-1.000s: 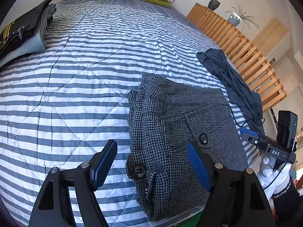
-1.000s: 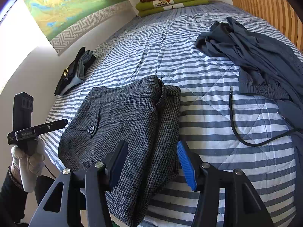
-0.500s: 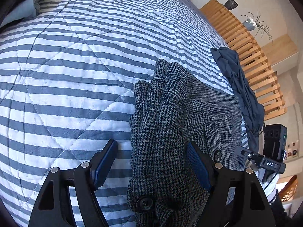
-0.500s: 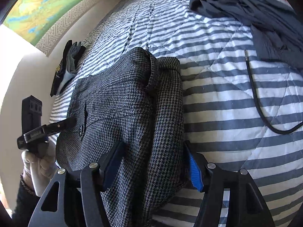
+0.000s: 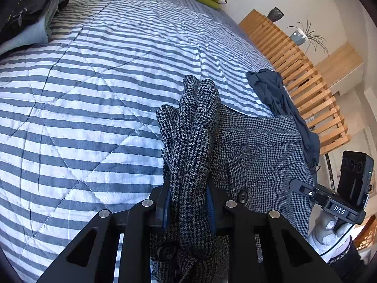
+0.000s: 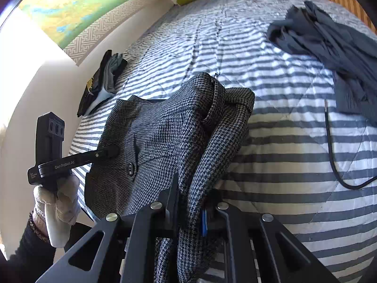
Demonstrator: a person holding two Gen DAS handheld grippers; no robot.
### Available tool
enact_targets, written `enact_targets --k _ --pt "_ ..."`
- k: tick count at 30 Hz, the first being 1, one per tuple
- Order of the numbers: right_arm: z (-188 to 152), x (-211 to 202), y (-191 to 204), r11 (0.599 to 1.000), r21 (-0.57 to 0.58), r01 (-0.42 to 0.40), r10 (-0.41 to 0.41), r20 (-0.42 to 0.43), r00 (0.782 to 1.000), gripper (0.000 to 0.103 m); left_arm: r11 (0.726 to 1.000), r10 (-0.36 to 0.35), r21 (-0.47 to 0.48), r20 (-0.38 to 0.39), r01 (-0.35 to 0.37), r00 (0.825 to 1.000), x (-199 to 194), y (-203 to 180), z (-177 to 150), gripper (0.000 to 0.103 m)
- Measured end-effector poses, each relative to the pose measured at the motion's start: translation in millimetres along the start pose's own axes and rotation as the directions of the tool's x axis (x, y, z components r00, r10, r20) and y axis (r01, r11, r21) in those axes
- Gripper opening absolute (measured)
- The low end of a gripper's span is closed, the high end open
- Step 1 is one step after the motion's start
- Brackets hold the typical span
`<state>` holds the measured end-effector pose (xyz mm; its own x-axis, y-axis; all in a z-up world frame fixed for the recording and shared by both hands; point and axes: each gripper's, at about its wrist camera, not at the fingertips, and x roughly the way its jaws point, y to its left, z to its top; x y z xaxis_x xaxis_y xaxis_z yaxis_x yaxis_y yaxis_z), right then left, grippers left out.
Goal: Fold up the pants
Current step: 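Lift the folded shorts with both grippers and carry them to the clothes stack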
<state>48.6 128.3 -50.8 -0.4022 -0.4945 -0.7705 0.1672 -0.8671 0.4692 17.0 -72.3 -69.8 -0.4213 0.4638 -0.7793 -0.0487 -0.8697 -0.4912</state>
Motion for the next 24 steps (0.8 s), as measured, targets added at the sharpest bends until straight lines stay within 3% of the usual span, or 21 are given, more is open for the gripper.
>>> enact_targets --k 7,13,18,22,24 --pt "5.8 -38.3 52.8 0.99 -0.142 0.021 -0.009 0.088 0.996 0.011 1.0 -0.002 0.009 0.121 0.001 0.993 -63.4 -4.6 4.2 0.024" --pt "42.9 -45.5 113.1 0.965 -0.261 -0.004 0.042 0.138 0.99 0.011 0.998 0.06 -0.008 0.256 -0.06 0.965 -147.9 26.3 32.0 0.024" --pt "96.9 -19.7 179.5 0.934 -0.354 -0.041 0.109 0.172 0.979 0.011 0.986 0.164 -0.065 0.374 -0.15 0.913 -218.4 73.9 67.1 0.024" --pt "150.0 16.6 240.8 0.901 -0.426 -0.077 0.17 0.185 0.968 0.011 0.967 0.255 -0.132 0.457 -0.218 0.852 -270.1 126.0 102.2 0.024" --pt "176.5 38.6 273.7 0.884 -0.46 -0.087 0.192 0.187 0.963 0.011 0.958 0.285 -0.165 0.48 -0.234 0.83 -290.0 155.4 123.3 0.024"
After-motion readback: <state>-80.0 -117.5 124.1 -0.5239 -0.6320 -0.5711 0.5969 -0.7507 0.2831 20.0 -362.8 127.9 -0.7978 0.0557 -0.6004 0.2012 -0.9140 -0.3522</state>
